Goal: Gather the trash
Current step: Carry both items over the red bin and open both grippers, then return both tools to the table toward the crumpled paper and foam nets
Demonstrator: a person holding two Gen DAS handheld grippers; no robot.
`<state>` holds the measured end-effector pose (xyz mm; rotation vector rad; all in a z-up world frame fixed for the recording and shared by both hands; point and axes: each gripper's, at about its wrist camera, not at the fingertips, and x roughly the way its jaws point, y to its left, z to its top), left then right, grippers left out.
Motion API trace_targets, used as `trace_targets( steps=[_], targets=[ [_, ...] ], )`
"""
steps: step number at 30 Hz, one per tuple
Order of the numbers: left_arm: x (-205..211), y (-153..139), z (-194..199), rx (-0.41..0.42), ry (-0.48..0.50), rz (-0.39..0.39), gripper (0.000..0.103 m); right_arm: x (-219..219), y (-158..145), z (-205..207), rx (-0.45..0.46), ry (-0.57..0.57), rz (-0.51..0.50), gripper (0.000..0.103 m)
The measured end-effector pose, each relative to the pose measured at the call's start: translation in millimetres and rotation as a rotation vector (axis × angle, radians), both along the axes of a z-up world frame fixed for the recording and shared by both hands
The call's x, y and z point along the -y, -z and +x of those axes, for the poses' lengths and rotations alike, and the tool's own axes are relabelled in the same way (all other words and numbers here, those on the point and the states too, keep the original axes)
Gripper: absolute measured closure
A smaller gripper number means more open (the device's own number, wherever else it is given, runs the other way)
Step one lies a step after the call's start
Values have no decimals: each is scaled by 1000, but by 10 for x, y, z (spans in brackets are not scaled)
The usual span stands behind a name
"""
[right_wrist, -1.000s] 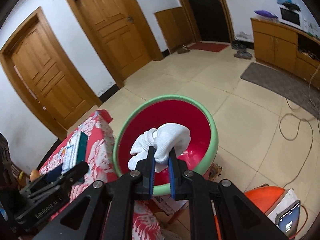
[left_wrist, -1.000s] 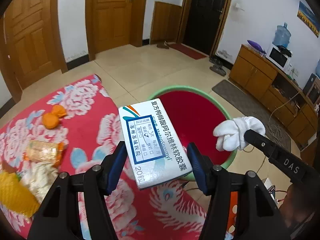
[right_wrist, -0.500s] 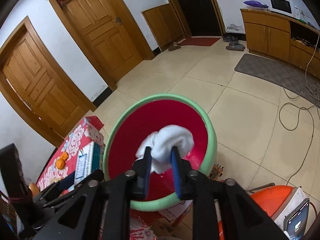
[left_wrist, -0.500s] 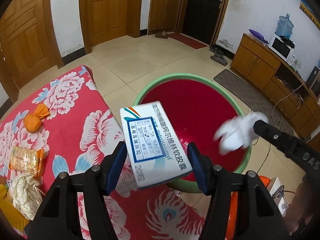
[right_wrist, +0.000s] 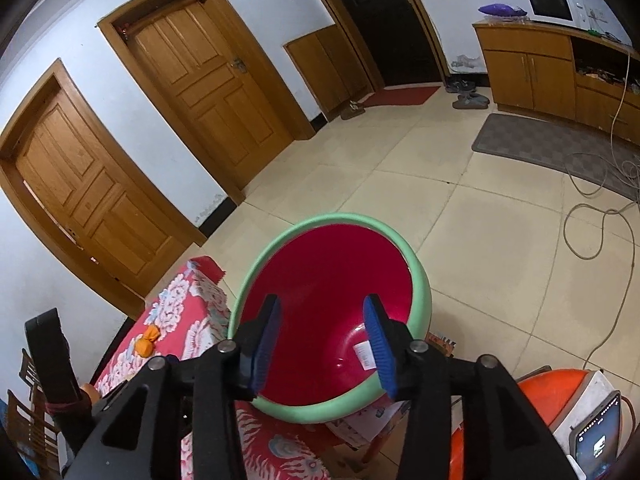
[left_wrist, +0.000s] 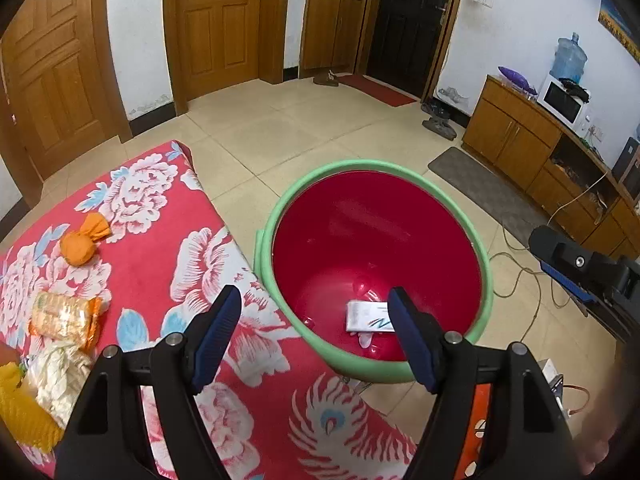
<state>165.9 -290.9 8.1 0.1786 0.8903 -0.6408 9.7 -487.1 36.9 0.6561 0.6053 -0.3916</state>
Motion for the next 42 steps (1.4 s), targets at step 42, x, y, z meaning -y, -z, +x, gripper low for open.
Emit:
trace_targets(
  steps=[42],
  targets=[
    [-2446, -415, -552, 75, -456, -40, 27, -1545, -192, -34, 46, -398, -26, 42]
  ],
)
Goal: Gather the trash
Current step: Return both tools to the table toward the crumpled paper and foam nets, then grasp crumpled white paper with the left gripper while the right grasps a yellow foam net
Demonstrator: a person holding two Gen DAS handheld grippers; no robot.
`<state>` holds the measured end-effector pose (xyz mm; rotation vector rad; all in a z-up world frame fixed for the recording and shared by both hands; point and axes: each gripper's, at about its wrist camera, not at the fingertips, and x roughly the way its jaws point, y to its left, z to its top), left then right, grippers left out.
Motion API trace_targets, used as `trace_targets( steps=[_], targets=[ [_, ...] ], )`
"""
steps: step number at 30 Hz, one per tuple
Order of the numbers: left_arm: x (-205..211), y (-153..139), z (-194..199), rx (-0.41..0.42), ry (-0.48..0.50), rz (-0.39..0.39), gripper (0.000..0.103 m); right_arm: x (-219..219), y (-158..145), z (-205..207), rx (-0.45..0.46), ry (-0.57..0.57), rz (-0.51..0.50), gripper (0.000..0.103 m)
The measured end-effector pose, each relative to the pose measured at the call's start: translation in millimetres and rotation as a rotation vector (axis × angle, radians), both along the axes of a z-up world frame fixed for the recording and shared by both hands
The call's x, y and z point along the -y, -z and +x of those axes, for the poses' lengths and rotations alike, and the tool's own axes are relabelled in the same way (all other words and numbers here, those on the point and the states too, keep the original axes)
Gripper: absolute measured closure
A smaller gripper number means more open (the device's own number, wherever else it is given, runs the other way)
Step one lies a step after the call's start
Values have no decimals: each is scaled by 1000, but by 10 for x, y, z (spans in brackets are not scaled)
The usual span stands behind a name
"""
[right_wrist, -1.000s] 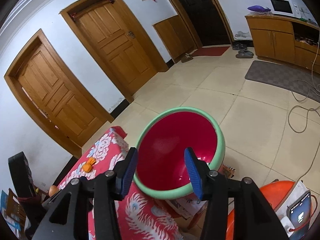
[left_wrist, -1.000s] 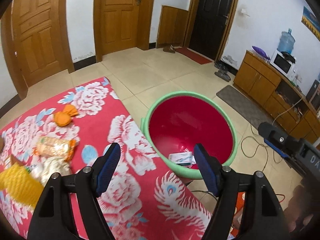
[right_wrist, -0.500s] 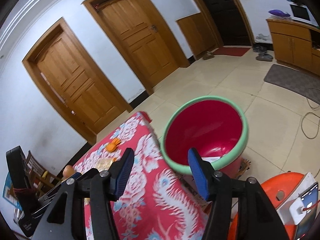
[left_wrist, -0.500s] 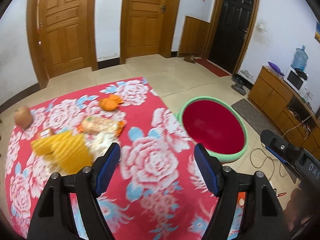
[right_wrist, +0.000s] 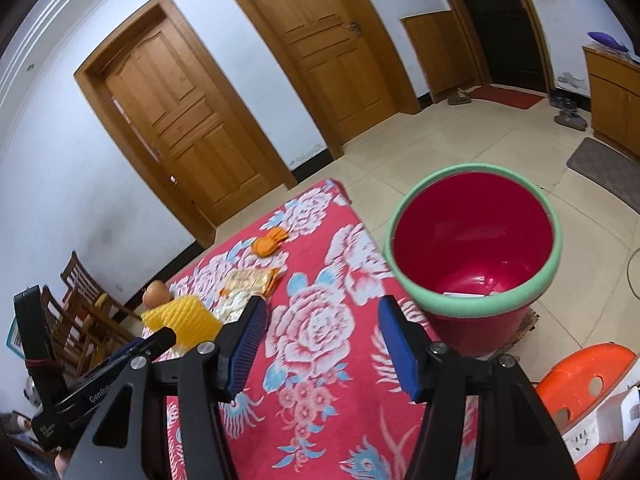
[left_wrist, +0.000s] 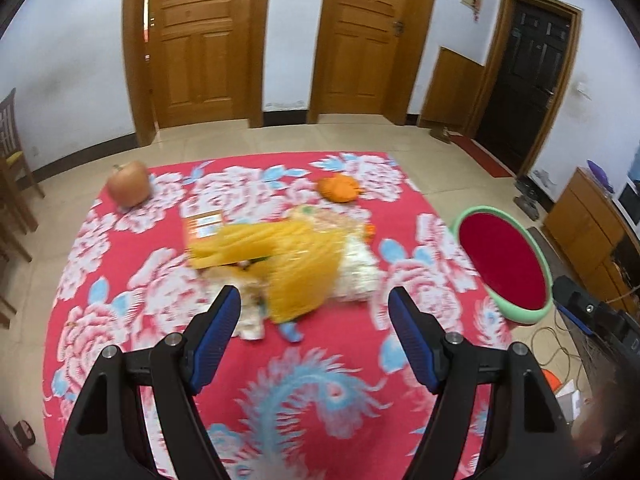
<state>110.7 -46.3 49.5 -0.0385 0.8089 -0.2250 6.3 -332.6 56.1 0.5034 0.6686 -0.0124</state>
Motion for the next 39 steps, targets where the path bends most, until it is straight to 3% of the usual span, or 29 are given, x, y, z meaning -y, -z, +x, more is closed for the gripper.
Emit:
trace_targets(
  steps=[13, 23, 24, 26, 28, 31, 39],
  targets=[
    [-655, 432, 311, -76, -136, 50, 27, -413, 91, 273, -62, -92, -66, 41],
    [-667, 662, 523, -106, -58, -41, 28, -804, 82, 496, -89, -144, -125, 41],
    [-664, 688, 534, -111, -52, -47, 32, -834, 82, 513, -92, -144, -132, 41],
    [-678, 761, 565, -135, -35, -79, 59, -899, 90, 559, -104, -146, -142, 41],
    [-717, 804, 575, -158, -12, -146, 71, -972, 104, 603, -118, -147, -159, 41],
    [-760, 778, 535, -137, -14, -168, 77, -1059, 123, 633, -133, -150, -184, 41],
    [-1003, 548, 362, -76, -39, -250, 79, -1402, 115, 719, -141, -182, -223, 37]
  ],
)
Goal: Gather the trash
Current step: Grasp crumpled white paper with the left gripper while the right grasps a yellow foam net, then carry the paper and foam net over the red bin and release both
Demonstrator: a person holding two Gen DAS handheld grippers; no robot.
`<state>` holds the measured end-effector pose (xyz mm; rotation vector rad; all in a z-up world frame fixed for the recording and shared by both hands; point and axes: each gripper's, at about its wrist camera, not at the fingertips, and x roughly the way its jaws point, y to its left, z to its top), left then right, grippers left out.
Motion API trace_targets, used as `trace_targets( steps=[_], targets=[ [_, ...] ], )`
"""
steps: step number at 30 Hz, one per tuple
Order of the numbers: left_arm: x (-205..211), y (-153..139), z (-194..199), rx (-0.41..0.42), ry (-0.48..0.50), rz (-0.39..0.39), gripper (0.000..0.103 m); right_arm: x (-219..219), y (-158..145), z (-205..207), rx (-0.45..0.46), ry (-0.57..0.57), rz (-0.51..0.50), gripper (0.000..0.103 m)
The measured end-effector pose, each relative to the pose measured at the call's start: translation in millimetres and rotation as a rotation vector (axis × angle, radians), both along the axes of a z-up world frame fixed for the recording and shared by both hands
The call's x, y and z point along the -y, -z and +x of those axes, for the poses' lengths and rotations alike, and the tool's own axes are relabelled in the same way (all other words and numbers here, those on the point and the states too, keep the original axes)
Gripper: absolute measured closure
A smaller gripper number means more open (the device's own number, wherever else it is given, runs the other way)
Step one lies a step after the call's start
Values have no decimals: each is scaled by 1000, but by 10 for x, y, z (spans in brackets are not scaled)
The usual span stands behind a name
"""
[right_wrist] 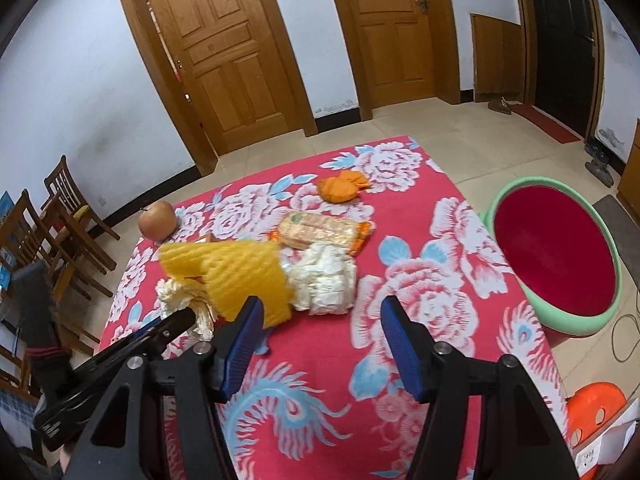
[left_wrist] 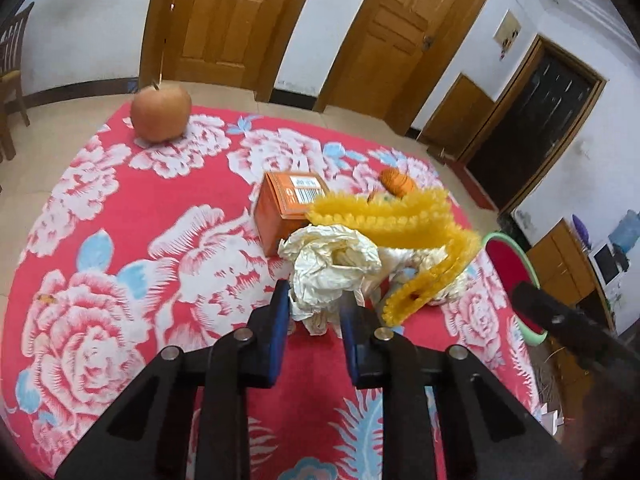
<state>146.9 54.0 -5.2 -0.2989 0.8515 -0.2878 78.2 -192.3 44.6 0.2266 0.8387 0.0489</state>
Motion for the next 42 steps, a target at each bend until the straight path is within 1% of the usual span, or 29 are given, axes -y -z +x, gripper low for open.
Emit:
trace_targets(
  steps=[3, 7, 12, 15, 17, 19, 20, 22, 23, 25, 27, 32, 38, 42],
  targets=[
    [-76, -90, -59, 28, -14, 4, 79, -163, 9, 39, -2, -27, -14, 32],
    [-168, -133, -107, 39, -40, -3, 79, -369, 29, 119, -4, -71, -53, 24],
    [-307, -144, -186, 30, -80, -8, 80, -540, 108, 282, -15, -120, -60, 24],
    [-358, -164, -237, 33, -101, 2, 79, -620, 147, 356, 6, -140, -73, 25],
    [-382, -179, -258, 32, -116, 11, 80, -645, 187, 406, 7, -147, -78, 36],
    [-393, -192, -270, 31, -126, 17, 79, -651, 245, 457, -11, -163, -65, 61],
    [-390, -205, -280, 32, -130, 21, 79, -653, 263, 464, -18, -169, -63, 67],
    [-381, -231, -304, 37, -134, 28, 79, -651, 307, 477, -29, -184, -57, 90],
    [-370, -241, -314, 40, -135, 31, 79, -647, 315, 471, -29, -194, -54, 93],
    [-332, -258, -339, 44, -133, 32, 79, -614, 292, 424, -11, -204, -43, 96],
    [-273, -277, -370, 44, -125, 34, 79, -571, 241, 350, 15, -204, -33, 97],
    [-125, -342, -427, 48, -99, 41, 79, -429, 88, 157, 59, -200, -4, 98],
    [65, -448, -491, 66, -60, 62, 79, -107, -128, -88, 106, -163, 64, 98],
    [198, -500, -507, 69, -34, 51, 79, 80, -237, -218, 135, -135, 81, 98]
  ],
)
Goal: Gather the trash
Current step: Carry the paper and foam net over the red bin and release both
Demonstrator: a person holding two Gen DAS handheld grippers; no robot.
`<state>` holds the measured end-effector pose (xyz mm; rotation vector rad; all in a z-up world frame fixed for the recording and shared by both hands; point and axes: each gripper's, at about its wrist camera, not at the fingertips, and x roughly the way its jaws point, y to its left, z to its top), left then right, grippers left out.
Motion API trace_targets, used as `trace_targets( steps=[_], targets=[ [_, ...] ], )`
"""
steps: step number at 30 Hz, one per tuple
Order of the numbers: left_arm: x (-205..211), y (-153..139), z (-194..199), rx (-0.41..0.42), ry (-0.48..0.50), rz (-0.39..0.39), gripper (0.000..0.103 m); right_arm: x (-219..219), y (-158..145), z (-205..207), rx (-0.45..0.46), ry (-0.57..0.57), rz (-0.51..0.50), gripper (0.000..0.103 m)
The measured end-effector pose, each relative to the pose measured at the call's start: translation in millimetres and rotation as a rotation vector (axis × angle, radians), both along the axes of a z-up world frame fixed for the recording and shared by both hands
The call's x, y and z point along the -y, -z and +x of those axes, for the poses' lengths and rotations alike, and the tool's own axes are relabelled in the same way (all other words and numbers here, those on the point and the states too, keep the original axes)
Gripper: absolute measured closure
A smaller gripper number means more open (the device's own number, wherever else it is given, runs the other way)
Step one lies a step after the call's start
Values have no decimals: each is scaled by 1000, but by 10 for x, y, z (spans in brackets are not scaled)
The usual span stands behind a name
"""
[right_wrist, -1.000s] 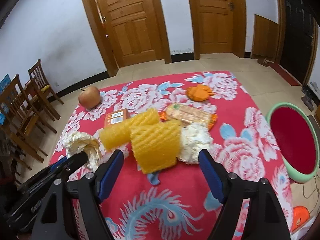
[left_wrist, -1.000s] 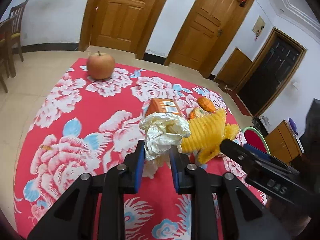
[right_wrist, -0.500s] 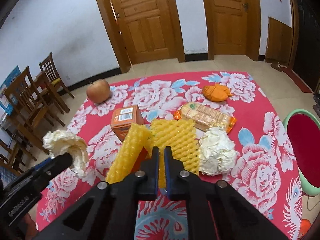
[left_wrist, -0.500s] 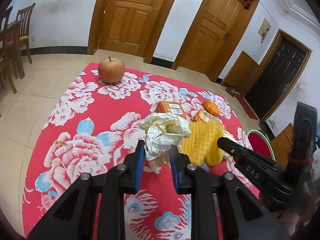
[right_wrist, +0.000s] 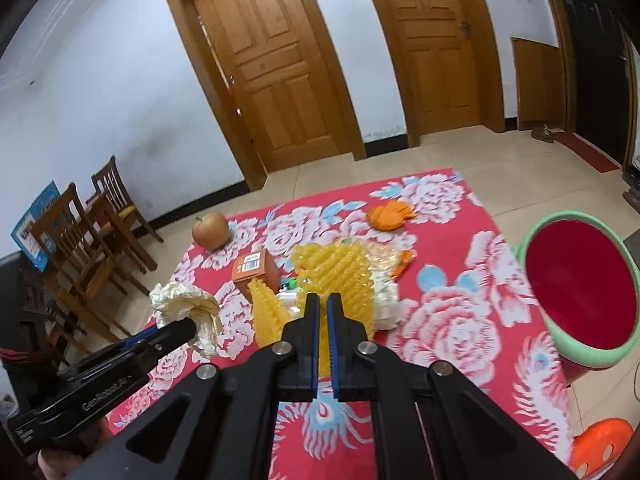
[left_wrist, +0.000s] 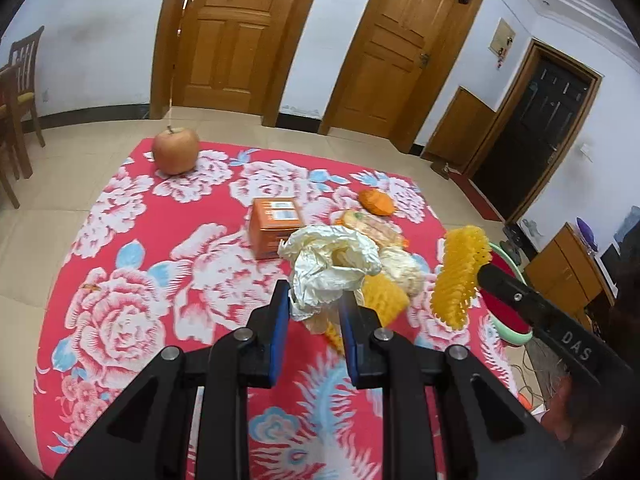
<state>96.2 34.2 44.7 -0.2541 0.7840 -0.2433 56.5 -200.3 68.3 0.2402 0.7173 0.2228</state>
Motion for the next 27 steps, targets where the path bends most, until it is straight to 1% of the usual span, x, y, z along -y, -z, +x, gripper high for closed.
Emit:
trace_targets(
  steps=[2, 8, 14, 27],
  targets=[
    [98, -34, -18, 9, 18, 4, 79, 96, -51, -49, 16, 14, 6, 98],
    [352, -127, -28, 22, 89, -21, 79, 478, -158, -186, 54, 86, 23, 98],
    [686, -163, 20, 17, 148, -3, 79, 886, -174, -279, 77, 161, 59, 98],
    [1660, -95, 263, -9, 324, 58, 80, 1874, -11, -342, 77, 389, 114, 97]
  ],
)
